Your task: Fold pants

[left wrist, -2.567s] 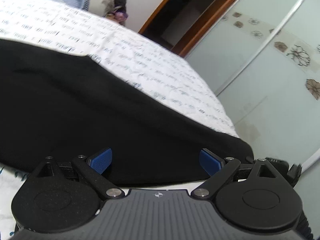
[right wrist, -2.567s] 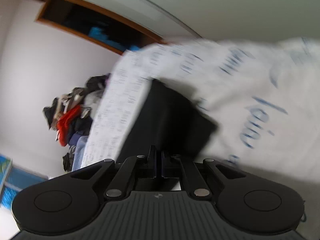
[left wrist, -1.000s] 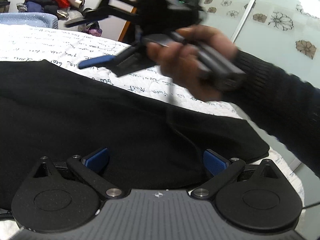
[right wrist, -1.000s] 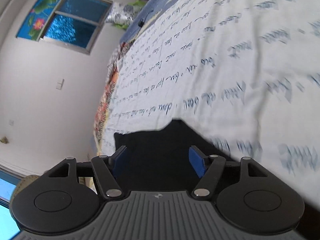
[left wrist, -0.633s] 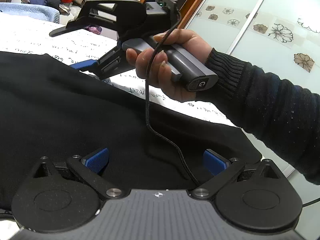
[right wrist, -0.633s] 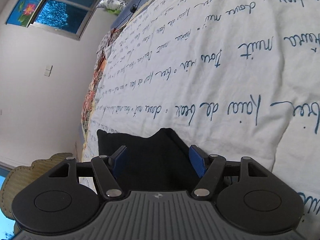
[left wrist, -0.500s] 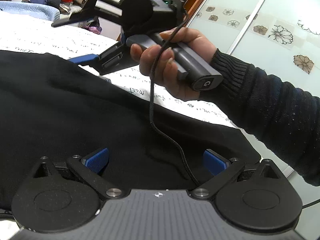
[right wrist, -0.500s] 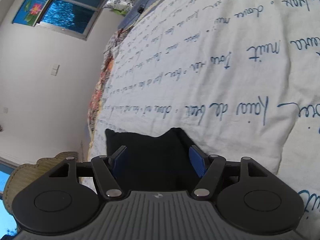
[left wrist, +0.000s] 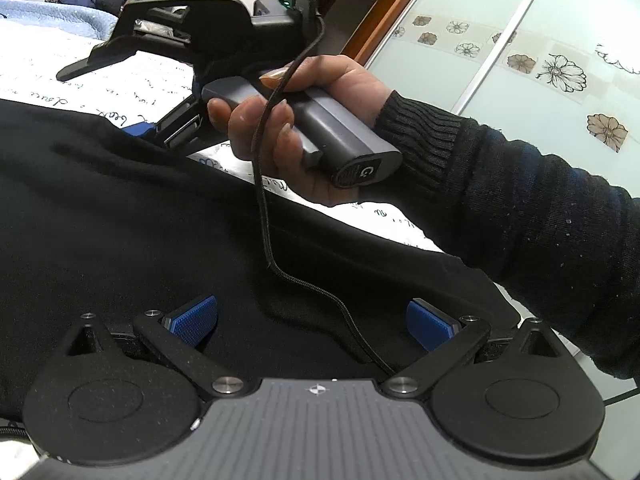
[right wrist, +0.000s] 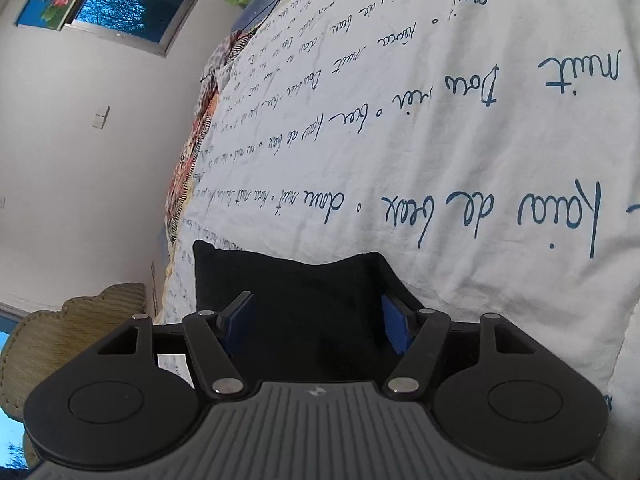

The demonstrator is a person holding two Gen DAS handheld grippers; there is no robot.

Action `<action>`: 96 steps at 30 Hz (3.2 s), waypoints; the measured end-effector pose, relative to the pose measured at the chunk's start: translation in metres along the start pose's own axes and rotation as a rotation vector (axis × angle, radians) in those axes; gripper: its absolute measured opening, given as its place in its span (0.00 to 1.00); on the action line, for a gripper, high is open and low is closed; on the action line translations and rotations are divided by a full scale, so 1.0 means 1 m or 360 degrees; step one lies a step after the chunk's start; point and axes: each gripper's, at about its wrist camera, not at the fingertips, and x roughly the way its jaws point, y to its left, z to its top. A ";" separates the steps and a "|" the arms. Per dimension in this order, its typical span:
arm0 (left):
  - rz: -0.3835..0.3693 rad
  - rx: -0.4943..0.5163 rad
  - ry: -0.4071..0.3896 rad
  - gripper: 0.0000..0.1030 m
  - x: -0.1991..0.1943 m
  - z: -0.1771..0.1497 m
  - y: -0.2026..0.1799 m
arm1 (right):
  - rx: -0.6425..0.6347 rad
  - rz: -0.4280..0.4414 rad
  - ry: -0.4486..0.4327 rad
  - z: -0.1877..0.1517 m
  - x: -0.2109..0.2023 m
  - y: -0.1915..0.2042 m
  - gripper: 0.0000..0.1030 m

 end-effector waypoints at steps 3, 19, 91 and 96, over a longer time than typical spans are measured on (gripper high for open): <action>0.0000 -0.0004 -0.0002 0.99 -0.001 0.001 0.000 | 0.0018 0.0017 -0.0053 -0.002 -0.004 -0.005 0.21; 0.0021 -0.0006 -0.0005 0.99 0.002 0.003 -0.001 | -0.0211 -0.0222 -0.0059 0.004 0.017 0.005 0.02; 0.0028 0.0012 -0.0006 0.99 0.005 0.001 0.002 | 0.1141 -0.0547 -0.2229 -0.468 -0.355 -0.109 0.54; 0.0029 0.0014 -0.0005 0.99 0.005 0.001 0.002 | 0.1160 -0.0614 -0.2054 -0.447 -0.358 -0.114 0.55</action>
